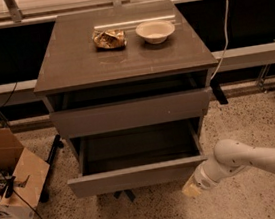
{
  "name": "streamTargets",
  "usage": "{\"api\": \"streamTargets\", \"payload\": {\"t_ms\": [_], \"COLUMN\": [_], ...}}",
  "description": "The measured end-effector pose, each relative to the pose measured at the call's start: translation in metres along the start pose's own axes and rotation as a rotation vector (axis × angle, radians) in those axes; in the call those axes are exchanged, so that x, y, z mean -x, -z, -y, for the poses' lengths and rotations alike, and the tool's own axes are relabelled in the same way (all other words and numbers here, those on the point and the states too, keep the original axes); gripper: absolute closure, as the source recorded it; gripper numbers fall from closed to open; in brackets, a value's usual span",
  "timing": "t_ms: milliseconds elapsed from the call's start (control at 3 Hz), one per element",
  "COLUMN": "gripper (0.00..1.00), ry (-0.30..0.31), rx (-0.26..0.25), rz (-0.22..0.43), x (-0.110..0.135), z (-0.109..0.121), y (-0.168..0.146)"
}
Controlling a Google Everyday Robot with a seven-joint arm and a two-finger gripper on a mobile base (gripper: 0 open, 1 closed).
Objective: Close middle drawer
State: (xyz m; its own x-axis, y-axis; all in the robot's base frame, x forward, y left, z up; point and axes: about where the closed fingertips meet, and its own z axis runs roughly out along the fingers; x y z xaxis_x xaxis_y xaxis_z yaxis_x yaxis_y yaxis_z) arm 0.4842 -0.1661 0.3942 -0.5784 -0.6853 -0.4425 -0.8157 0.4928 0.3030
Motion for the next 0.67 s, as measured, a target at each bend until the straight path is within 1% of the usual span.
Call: {"api": "streamTargets", "payload": {"t_ms": [333,667], "gripper": [1.00,1.00], "ry": [0.085,0.126], "rx": [-0.061,-0.103], "rz": [0.040,0.068], "x": [0.053,0.084], "z": [0.035,0.056], "y": [0.005,0.012]}}
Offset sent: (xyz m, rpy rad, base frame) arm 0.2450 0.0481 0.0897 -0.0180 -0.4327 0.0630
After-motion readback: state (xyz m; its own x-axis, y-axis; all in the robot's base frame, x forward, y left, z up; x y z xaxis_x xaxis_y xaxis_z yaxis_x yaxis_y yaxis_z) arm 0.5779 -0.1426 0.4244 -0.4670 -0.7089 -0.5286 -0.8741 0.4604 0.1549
